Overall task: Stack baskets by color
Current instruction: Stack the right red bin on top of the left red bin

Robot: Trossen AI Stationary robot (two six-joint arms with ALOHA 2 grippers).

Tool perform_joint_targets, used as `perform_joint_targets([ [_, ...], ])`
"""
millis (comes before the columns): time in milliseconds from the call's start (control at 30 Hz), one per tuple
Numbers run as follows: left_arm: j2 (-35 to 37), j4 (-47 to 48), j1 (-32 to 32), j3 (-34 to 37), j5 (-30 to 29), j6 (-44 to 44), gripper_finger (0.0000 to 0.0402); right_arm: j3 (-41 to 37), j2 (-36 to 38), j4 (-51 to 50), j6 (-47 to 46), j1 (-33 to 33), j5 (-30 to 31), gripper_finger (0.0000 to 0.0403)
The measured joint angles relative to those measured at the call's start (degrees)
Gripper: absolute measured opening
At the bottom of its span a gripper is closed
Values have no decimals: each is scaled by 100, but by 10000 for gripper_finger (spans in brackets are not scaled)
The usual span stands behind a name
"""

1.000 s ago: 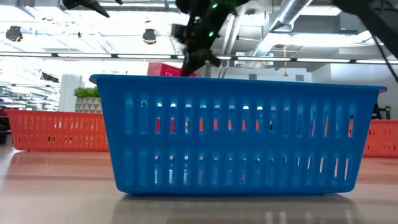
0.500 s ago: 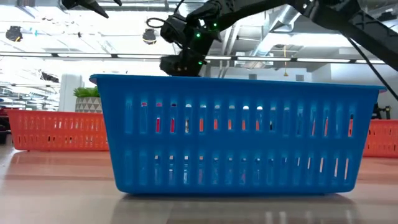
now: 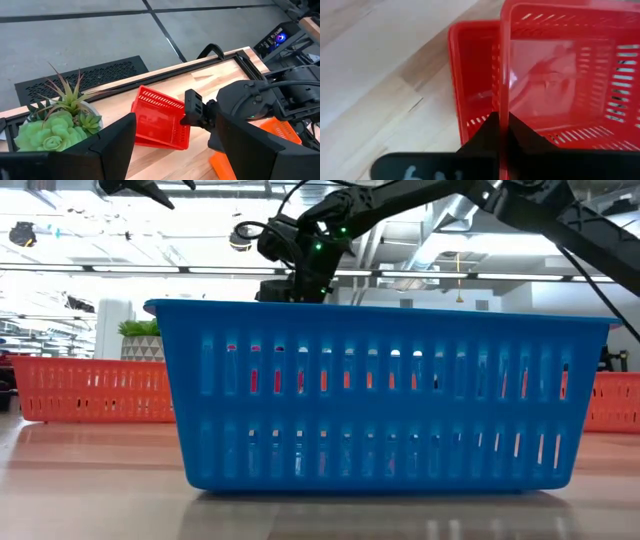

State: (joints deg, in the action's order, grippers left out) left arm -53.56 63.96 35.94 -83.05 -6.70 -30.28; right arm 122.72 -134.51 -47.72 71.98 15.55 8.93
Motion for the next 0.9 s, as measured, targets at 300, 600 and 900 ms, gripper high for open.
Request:
perform_joint_targets([
  [300,0,-2,0,-1,0,40,263,0,6,-383,-446,144,-18,111],
  [600,0,-2,0,0,0,42,263,278,30,-688,-1653,124,-20,190],
  [900,0,-43,-1,-1,188,-263,263,938,50,199,-5106,69,-927,217],
])
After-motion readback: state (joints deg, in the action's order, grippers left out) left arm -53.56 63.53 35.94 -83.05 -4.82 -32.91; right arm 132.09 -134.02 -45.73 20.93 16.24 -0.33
